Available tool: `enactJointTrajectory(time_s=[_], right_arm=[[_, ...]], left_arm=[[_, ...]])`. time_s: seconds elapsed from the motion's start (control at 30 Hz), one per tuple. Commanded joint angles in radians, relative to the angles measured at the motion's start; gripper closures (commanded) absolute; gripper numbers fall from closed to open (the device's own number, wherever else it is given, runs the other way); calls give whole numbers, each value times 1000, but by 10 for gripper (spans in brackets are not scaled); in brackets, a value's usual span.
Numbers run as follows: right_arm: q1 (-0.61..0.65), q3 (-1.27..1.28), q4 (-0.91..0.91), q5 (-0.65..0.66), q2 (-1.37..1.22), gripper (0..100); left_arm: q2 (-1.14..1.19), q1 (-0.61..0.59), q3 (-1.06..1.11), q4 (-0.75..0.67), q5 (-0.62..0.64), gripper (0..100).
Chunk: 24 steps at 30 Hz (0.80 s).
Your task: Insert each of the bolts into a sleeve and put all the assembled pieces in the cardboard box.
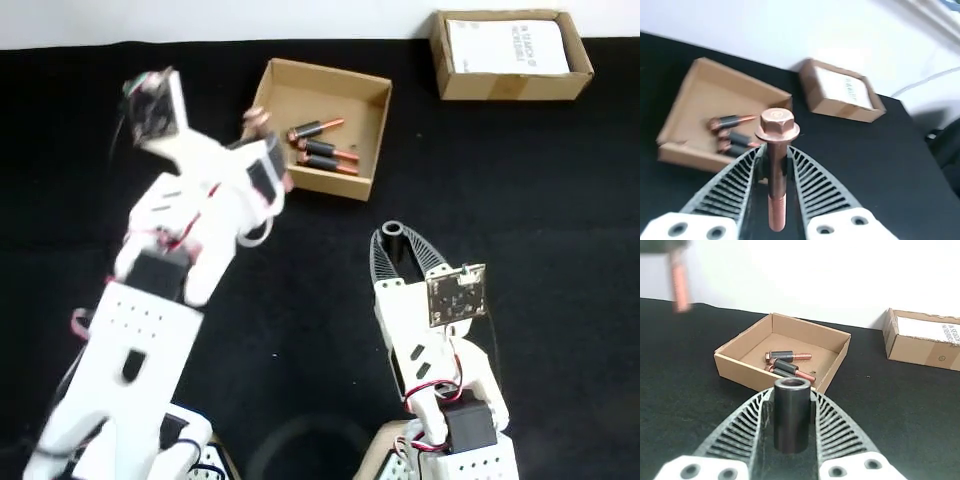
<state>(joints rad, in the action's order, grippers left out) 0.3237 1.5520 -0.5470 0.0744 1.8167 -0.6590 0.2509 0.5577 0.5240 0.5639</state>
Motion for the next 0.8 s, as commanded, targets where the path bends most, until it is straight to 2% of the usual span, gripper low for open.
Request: enactJointTrajectory(time_s=[0.0,0.17,0.53,0.77], right_arm=[[2,2,24,-5,7,992],[2,4,24,-5,7,992],[2,2,24,-5,7,992],[2,4,24,-3,7,992]], left_arm=[[74,93,-173,-26,6,992],[156,194,-225,-26,3,992],[266,222,-219,-29,11,992],[275,312,-217,-26,11,992]])
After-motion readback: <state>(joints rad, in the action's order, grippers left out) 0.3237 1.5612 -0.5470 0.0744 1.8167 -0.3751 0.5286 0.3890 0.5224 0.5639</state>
